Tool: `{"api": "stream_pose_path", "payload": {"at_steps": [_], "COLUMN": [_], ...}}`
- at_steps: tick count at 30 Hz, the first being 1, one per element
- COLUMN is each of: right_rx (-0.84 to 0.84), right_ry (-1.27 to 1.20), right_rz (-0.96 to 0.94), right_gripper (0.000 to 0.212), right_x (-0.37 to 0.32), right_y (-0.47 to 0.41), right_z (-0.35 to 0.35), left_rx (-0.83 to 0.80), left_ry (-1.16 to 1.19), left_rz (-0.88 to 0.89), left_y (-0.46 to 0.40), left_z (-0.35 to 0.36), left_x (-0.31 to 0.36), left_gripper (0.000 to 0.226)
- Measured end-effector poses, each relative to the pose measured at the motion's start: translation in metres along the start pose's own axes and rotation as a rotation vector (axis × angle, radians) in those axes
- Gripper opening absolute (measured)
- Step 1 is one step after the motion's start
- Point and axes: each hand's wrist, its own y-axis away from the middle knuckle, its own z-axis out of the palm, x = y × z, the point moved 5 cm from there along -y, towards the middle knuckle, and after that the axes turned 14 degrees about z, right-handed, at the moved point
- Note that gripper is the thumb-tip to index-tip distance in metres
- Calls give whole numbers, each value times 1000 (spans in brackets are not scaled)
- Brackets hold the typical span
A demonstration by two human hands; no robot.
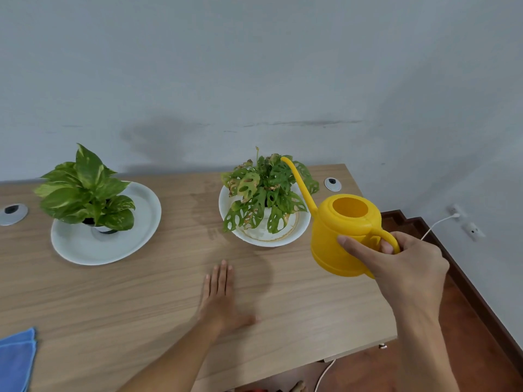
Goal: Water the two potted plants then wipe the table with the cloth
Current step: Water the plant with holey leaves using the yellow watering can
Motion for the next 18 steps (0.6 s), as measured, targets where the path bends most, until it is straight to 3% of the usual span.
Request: {"api": "stream_pose_path", "payload": {"at_steps": [13, 18], "right_rx": [-85, -107], "right_ry": [-38, -42], "right_rz": [-35, -61], "right_gripper": [67, 65], "right_x": [-24, -36], "right_y": [18, 17], "right_z": [18, 26], "left_rx": [50, -29], "left_ry": [14, 111], "left_rz": [77, 39], "left_y": [-2, -17], "left_z": [1, 33], "left_x": [-2, -22], "left_gripper": [152, 152]}}
